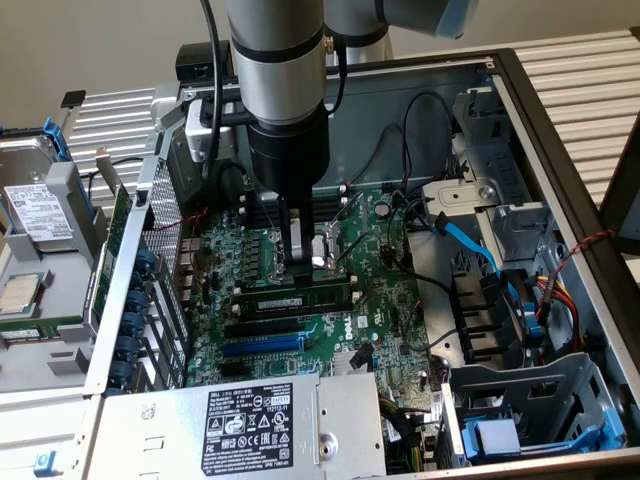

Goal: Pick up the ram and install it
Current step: 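Press down the ram until it locks into place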

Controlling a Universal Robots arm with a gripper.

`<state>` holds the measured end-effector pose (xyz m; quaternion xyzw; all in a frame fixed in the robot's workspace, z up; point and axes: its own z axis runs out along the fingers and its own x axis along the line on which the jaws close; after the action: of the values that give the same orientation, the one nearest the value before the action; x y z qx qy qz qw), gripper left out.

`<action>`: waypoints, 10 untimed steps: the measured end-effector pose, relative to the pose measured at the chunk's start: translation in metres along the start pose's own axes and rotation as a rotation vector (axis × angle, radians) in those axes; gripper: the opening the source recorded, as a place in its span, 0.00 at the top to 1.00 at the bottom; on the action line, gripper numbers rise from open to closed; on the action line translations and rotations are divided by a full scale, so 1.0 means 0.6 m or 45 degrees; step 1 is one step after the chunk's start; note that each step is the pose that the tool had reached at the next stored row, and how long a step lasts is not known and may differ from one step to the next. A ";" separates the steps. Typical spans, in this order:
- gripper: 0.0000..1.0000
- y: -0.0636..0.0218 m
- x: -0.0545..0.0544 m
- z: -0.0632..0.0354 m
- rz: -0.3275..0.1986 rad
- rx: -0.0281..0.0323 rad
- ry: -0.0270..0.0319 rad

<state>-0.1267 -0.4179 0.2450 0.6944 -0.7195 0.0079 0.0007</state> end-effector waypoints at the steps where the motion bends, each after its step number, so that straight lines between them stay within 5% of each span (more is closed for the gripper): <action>1: 0.79 0.000 0.000 0.000 0.000 -0.0001 0.0000; 10: 0.81 0.000 0.000 0.000 0.000 -0.0010 0.0000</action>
<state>-0.1266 -0.4179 0.2450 0.6945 -0.7195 0.0076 0.0009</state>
